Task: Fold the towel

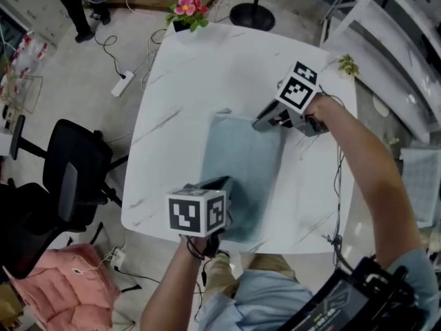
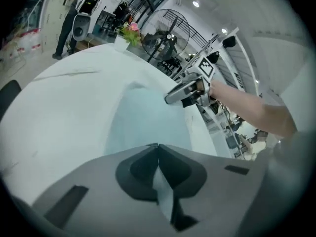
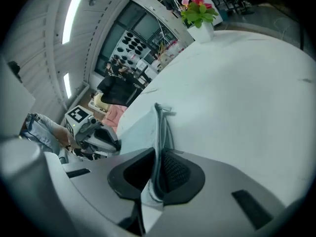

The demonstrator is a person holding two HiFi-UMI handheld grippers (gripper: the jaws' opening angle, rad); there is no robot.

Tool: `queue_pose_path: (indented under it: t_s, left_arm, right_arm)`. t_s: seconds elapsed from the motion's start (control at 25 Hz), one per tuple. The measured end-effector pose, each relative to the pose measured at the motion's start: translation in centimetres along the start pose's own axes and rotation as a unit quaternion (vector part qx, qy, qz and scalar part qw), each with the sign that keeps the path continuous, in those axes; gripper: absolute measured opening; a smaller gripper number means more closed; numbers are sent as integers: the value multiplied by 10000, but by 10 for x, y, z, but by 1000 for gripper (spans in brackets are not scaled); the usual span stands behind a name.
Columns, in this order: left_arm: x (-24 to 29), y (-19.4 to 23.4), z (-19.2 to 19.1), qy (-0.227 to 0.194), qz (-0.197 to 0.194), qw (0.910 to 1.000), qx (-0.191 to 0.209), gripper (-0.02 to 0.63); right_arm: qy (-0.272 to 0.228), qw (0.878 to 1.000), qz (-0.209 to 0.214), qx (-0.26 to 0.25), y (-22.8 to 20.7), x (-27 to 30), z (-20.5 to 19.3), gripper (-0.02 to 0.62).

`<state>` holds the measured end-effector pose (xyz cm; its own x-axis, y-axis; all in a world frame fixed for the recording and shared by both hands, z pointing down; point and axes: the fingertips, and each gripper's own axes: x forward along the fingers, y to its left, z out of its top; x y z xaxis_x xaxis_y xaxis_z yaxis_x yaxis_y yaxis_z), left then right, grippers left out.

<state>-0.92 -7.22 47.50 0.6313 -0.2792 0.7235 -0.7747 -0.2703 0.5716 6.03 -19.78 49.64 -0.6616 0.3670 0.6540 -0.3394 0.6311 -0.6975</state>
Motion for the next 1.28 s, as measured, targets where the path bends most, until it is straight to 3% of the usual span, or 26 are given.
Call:
queue_pose_path:
  t_s: [0.08,0.16,0.28,0.48,0.68,1.08,1.16,1.28]
  left_arm:
    - [6,14,6,208,178,9996,51,9]
    - [14,20,3,356,154,9991,-152,9]
    - [14,21,2,284,69,9990,-339,8]
    - [-22,21,10,-265,-50,9986,-464,9]
    - [-77,26,-2,-820,-37,9945,-652,9]
    - [-133,11,-76,-1026,-227,9932,-502,8]
    - [-140,12,-91,-1036,-222,9932,-488,9]
    - [-145,11,-106,-1023,-190,9936,-450,9]
  right_arm:
    - [-76,9998,-84,-135,4,-3,4,54]
    - [-117,9994,-185,-279,8,-5,5,51]
    - [-169,9975,-380,-580,18,-7,8,48]
    - [-229,9888,-729,-1281,55,-20,18,46]
    - [-152,9696,-1204,-2127,114,-27,20,46]
    - [-4,8989,-2429,-3645,219,13,-16,46]
    - [75,8783,-2741,-3917,232,29,-25,48]
    - [320,8329,-3255,-4464,242,51,-39,48]
